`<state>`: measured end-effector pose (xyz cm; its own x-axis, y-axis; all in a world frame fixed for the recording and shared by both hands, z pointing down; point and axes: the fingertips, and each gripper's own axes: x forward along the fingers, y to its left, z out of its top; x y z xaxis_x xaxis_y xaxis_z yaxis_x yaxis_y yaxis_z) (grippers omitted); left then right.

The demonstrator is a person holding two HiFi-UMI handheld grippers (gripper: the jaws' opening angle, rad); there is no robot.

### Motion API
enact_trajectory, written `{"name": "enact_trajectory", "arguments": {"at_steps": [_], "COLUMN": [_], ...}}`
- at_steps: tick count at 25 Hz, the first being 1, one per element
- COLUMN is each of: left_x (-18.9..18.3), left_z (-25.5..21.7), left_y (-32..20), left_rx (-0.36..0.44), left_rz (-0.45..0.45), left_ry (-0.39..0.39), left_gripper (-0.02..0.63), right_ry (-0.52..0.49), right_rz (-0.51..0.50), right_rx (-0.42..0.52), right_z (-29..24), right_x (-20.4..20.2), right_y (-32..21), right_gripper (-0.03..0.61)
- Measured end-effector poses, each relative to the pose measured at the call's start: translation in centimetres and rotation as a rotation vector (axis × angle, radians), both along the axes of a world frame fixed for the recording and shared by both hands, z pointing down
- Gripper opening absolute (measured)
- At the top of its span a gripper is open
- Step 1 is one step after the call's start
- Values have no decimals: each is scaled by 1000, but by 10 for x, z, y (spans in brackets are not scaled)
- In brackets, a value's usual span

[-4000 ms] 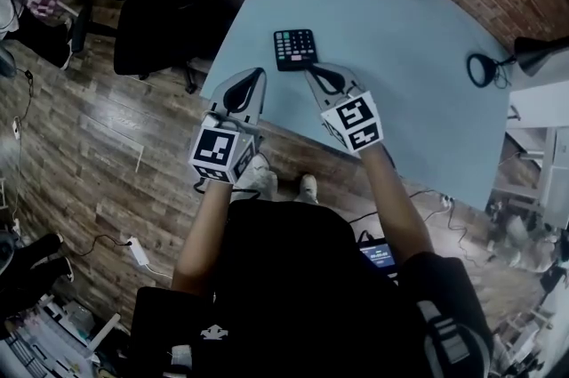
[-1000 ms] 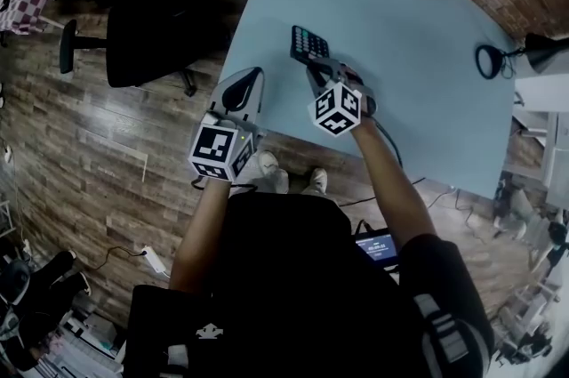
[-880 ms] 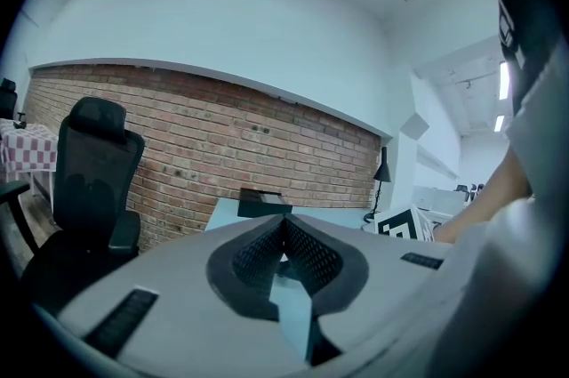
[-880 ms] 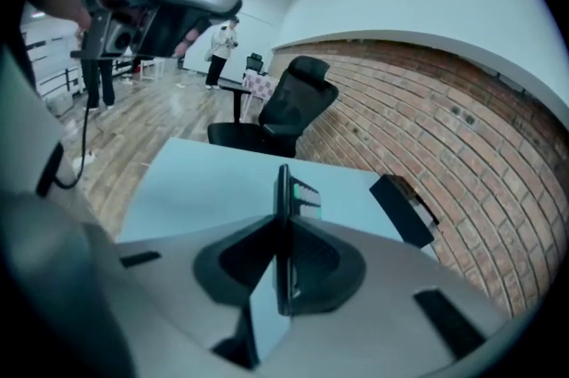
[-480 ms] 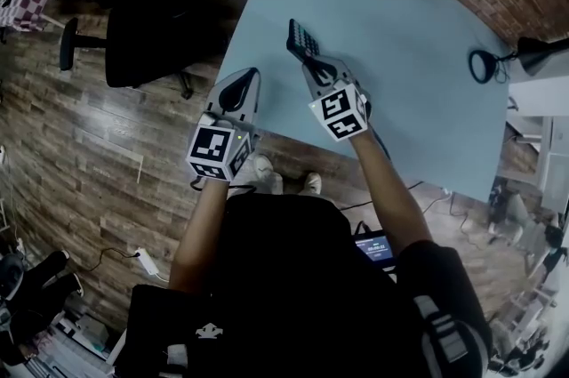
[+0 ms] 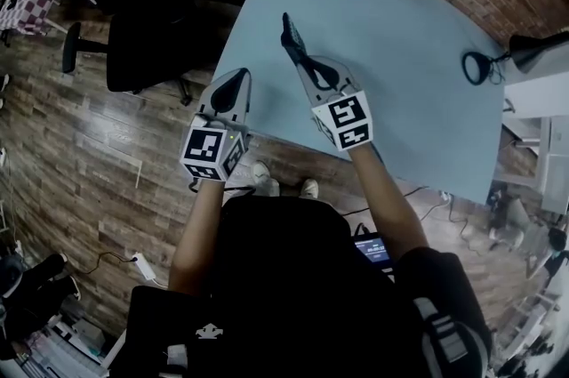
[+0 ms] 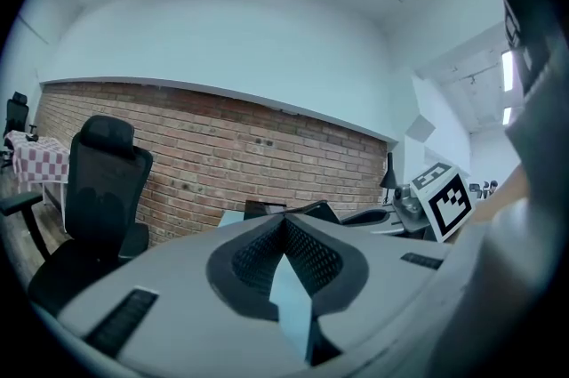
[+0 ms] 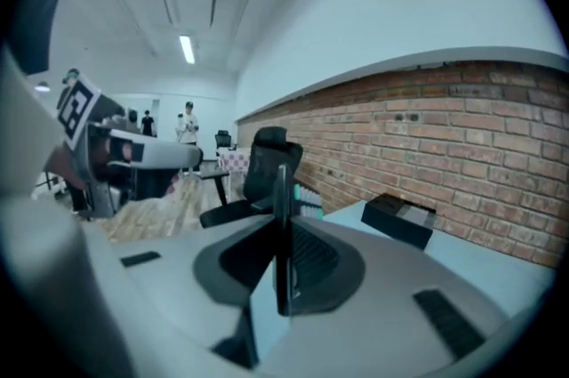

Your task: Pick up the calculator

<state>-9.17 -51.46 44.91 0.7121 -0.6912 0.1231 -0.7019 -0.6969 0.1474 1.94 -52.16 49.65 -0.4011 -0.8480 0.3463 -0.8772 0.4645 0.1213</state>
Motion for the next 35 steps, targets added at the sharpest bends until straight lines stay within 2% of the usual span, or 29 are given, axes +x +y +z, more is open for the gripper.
{"name": "enact_trajectory", "arguments": {"at_steps": [5,16,24,35], "left_x": [12,42,56,68], "left_z": [-10,-28,-45,-58], "left_y": [12,50,74,103], "left_rx": [26,60,104,152], "left_rz": [0,3,-38,-101], "left_ry": [4,-13,-14,-19], "left_gripper": [3,3,3,3], "right_ry": [-53,-114,-173,-202], "right_rz": [9,-18,-46,-122], "right_rx": [63,127,158,172], "right_z": [-29,-69,-89,-96], "right_x": [8,27,38,43], "right_y": [14,54,75,98], "right_gripper": [49,48,48,48]}}
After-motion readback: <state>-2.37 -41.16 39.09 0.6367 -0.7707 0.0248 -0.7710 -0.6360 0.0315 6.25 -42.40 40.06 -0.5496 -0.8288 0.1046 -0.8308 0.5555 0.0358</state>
